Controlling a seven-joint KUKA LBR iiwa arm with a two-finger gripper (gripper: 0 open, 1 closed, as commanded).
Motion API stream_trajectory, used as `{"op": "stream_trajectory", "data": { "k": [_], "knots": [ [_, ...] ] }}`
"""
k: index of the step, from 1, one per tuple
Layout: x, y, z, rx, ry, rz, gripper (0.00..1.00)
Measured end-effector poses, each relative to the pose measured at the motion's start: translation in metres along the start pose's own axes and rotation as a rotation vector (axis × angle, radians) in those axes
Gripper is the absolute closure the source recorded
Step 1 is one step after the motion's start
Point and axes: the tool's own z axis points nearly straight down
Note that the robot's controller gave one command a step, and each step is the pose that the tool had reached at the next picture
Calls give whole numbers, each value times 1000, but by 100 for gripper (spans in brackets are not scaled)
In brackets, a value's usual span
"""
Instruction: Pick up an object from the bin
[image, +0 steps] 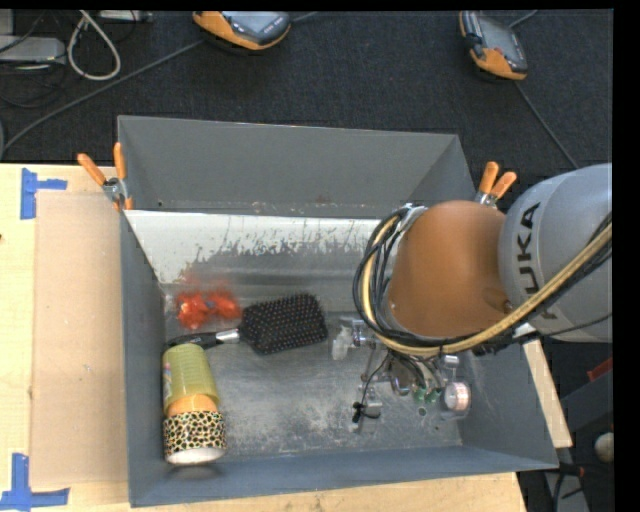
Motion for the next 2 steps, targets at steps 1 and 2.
{"op": "stream_trajectory", "data": {
  "k": [1, 2],
  "knots": [
    [-2, 0, -3, 0, -6, 2, 0],
    [-74, 4, 35, -1, -11, -47, 0]
  ]
}}
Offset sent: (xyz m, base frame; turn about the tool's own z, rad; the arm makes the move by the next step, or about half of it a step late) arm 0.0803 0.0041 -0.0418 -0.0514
